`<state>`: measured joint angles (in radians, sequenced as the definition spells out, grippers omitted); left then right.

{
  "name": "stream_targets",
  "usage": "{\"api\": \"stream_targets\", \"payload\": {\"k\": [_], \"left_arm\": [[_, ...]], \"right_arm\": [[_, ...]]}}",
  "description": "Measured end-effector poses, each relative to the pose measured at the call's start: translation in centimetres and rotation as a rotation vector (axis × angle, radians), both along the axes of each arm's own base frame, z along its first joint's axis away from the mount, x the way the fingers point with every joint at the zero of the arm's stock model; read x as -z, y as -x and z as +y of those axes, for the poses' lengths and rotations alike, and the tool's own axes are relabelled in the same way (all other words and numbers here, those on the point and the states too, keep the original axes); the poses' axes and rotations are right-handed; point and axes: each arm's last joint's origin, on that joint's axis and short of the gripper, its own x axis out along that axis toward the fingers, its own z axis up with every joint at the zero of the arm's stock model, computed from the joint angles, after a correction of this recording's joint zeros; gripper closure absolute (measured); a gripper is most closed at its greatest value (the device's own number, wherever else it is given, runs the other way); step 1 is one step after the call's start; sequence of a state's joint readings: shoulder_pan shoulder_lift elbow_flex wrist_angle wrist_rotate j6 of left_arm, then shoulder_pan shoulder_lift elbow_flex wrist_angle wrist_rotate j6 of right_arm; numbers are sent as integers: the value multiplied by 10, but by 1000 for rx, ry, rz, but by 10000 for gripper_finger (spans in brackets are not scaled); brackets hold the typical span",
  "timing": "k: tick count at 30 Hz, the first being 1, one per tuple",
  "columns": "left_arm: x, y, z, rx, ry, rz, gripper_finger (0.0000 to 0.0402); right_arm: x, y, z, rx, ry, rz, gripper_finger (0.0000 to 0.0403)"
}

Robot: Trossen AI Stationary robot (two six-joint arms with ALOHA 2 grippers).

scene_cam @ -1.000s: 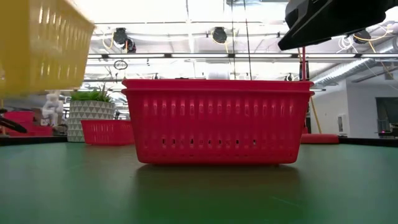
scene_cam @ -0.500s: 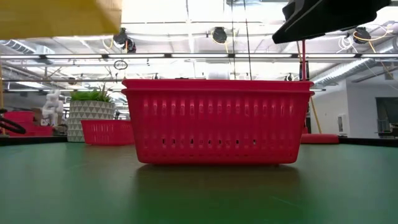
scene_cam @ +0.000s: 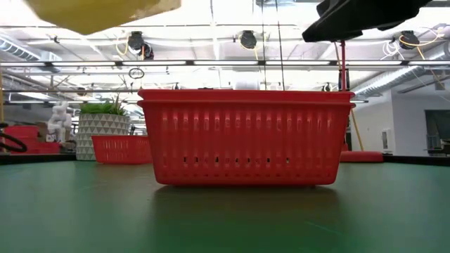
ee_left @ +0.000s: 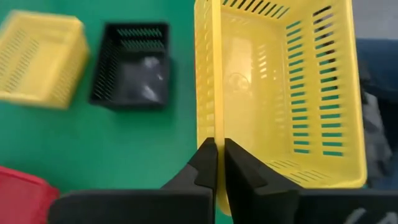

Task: Stack baskets by color
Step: Stack the bottom yellow basket on the top yellow baskets

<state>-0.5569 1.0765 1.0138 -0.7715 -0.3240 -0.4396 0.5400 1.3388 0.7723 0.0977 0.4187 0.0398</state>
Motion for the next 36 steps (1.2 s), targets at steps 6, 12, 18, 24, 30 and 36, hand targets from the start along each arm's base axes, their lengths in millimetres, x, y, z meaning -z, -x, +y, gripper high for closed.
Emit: {"api": "stream_targets", "payload": {"k": [6,12,18,24,30,36], "left_arm": [[-12,-11,36,-45,-104,-95,393],[-30,-26,76,-85,-253,-165,387],[-60,-43,109,-49,-328,-204,394],[-85,-68,145,-14,-412,-211,390],[-88,-91,177,37,-439,-206,393],[-69,-107,203,72,-436,-157,393]], "right_arm": [[0,0,0,2,1,-3,287],[-1,-1,-3,63,56,-23,287],[0,-1,-3,38,106,-19,287],[0,-1,-3,8,165,-20,287],[-1,2,-5,-8,205,-6,287],[-8,12,-11,18,168,20,287]]}}
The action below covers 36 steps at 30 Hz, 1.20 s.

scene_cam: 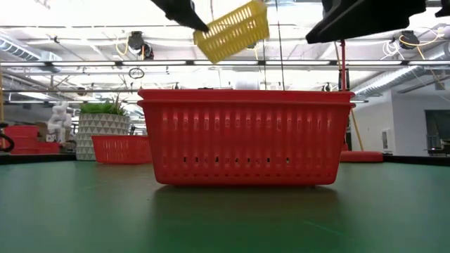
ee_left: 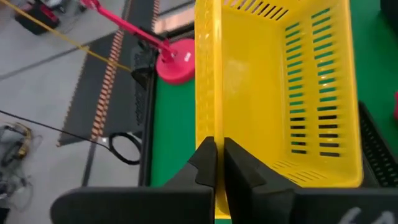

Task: Stack baskets by color
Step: Stack the bottom yellow basket on the top yellow baskets

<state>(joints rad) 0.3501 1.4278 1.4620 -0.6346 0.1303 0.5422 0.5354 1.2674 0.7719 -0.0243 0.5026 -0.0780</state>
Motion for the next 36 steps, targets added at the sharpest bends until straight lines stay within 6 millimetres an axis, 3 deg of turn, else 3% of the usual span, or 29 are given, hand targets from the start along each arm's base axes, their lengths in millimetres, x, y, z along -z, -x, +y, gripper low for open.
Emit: {"api": "stream_targets", "payload": {"k": [10,23,36], "left_arm": [[32,-16,40,1,115,54,386],[31,-15,67,-69,199,-7,394],[79,-29,87,-23,302,159,394]], "right_arm": [[-13,15,-9,36,-55,11,287],[-14,18,-10,40,-70,19,287],[-14,19,-10,41,-70,24,287]]}}
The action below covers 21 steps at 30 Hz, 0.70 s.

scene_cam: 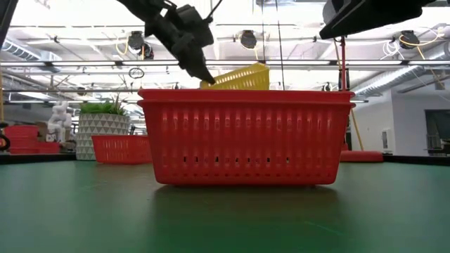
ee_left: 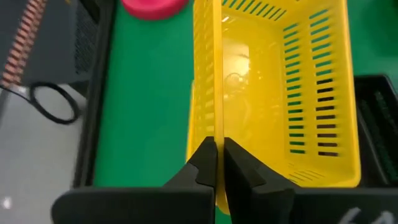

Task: Stack baskets by color
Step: Stack the bottom yellow basket on the top yellow baskets

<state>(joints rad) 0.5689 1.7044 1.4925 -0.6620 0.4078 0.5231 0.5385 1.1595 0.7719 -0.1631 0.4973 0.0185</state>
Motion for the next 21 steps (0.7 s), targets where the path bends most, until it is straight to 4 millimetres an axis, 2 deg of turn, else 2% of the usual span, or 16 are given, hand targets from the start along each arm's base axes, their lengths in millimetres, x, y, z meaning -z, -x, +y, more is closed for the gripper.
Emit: {"api": "stream_targets", "payload": {"k": [5,10,17,21], "left_arm": [[15,1,9,12,32,54,383],[31,-1,17,37,55,88,394],[41,-5,21,54,55,99,378],[41,-5,21,65,49,96,385]], "right_arm": [[0,0,0,0,0,1,287],[0,0,0,0,1,0,287],[0,0,0,-1,2,0,287],[0,0,0,-2,3,1,287]]}}
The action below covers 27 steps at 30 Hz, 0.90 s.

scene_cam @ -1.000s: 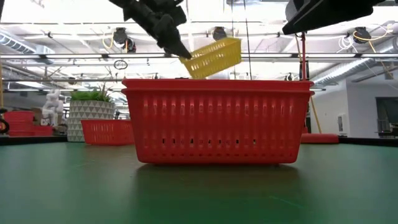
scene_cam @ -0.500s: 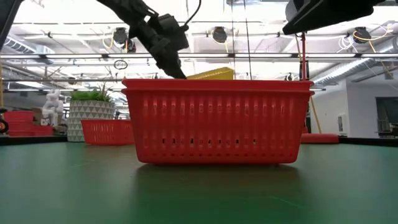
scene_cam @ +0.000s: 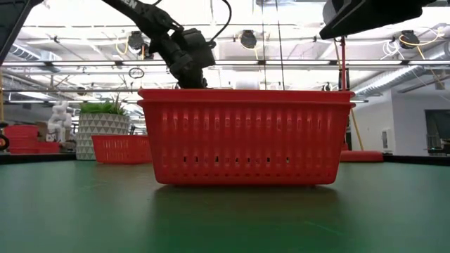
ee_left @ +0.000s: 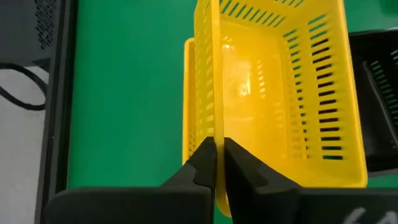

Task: Stack baskets by color
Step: Stack the bottom yellow basket on the top yellow baskets

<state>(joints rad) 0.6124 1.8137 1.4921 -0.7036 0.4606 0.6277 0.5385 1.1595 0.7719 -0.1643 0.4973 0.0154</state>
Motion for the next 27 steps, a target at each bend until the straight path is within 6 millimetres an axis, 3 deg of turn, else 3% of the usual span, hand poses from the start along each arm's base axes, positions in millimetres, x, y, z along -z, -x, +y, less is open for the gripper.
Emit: {"api": "stream_targets", "payload": {"k": [12,20,27], "left_arm": [[-1,-1,1,7,-17,-14,390],[10,-6,1,6,-15,10,379],[15,-7,2,8,-5,29,394]], "right_arm": [[0,0,0,0,0,-1,287],[0,0,0,0,-1,-1,287],[0,0,0,-1,0,-1,287]]}}
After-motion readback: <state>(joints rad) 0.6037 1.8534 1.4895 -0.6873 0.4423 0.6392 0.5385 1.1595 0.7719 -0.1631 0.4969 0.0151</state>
